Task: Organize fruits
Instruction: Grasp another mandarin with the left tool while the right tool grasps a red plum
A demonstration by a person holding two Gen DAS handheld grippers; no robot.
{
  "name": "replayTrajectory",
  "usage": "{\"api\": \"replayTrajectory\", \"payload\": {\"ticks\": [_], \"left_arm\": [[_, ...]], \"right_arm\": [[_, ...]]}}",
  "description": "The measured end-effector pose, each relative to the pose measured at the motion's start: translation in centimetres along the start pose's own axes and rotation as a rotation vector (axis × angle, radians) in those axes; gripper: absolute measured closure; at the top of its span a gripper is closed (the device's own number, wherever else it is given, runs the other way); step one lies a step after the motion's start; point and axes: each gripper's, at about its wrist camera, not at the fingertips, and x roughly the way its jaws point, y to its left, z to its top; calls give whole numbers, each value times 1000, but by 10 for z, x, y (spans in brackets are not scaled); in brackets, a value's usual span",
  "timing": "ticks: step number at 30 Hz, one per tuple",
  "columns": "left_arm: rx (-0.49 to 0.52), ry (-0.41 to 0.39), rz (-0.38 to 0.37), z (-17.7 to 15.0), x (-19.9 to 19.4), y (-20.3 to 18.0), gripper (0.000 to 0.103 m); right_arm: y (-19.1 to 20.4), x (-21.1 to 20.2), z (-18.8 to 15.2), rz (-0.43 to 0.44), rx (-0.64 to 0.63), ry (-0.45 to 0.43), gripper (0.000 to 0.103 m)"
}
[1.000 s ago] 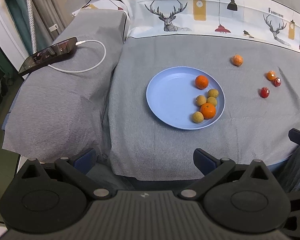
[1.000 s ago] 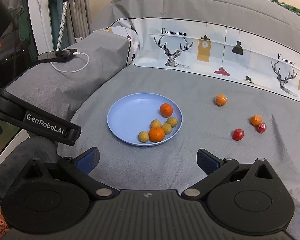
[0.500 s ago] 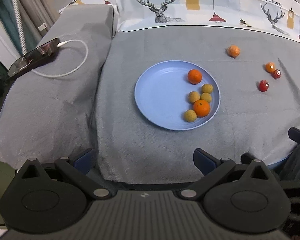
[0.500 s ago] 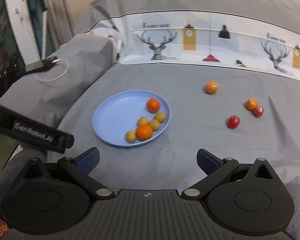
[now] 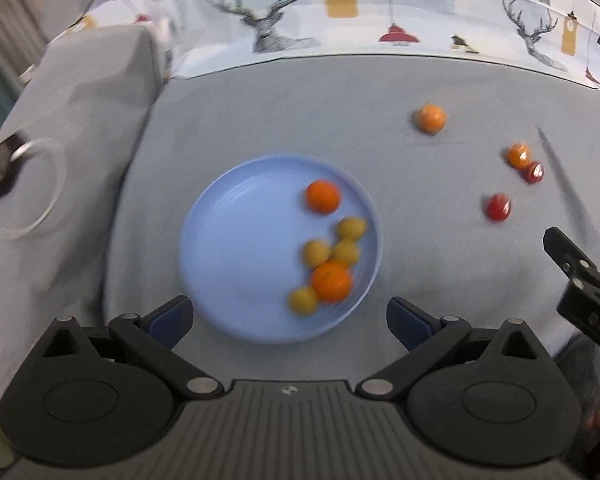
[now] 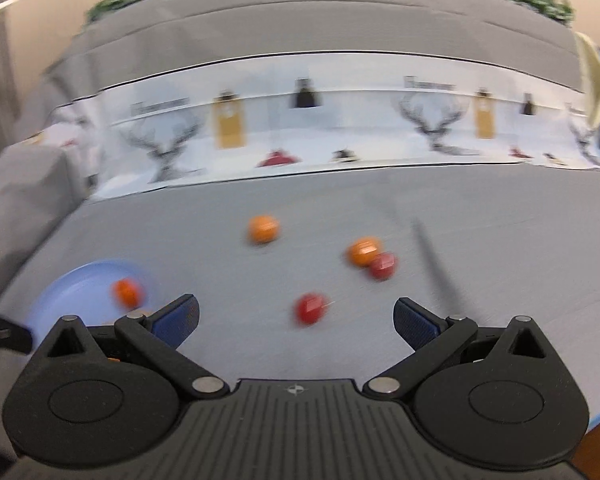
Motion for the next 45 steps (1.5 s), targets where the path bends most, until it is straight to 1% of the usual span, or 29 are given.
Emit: {"api": "replayTrajectory", "payload": {"ticks": [3,5,8,9,10,13,16,20,23,25,27,33,34,35,36,37,38,40,43,45], "left_arm": [[21,-22,-6,28,19,-25,0],[43,-40,-16,47,35,-43,0],[67,-55,-35,76,63,-67,0],[72,-53,-45,87,75,-75,0],[74,-49,-49,96,86,-82,0],[99,-47,-64,120,117,-102,0],[146,-50,-68,139,148,-124,0],[172,-30,-80,157,182,-142,0],[206,-70,-53,166,197,-153,0],[230,-85,-51,171,204,-158,0],[232,-102,-61,176,208,-160,0],[213,-70,-85,190,212,-160,0],[208,-80,-89,189,209,-159,11],[204,-93,-99,189,205,-157,24],[203,-87,-135,191,203,-156,64],[198,-77,-139,191,200,-155,63],[186,-89,-141,192,196,-152,63],[181,-119,-150,190,186,-148,63],[174,-124,-158,185,172,-142,63],[167,-134,-145,178,158,-137,63]], "right_arm": [[-24,37,3,-64,9,-9,1],[-36,64,4,-90,12,4,1],[-49,107,4,-85,13,24,1],[-51,119,4,-84,9,31,2],[-55,132,2,-84,4,34,6],[-65,165,2,-91,3,61,8],[-77,191,0,-105,18,120,11],[-75,195,-6,-106,-3,104,9],[-75,196,-7,-99,-3,98,8],[-74,196,-8,-101,-7,94,8],[-75,197,-9,-101,-7,91,7],[-74,197,-11,-102,-7,85,7],[-74,197,-11,-101,-5,83,12],[-74,196,-12,-100,-4,76,19],[-75,193,-11,-102,-6,61,46],[-75,191,-11,-95,-10,49,75],[-76,190,-10,-104,-9,45,73],[-82,191,-10,-132,24,44,73],[-91,189,-7,-181,66,30,73],[-96,187,-5,-204,91,17,73]]}}
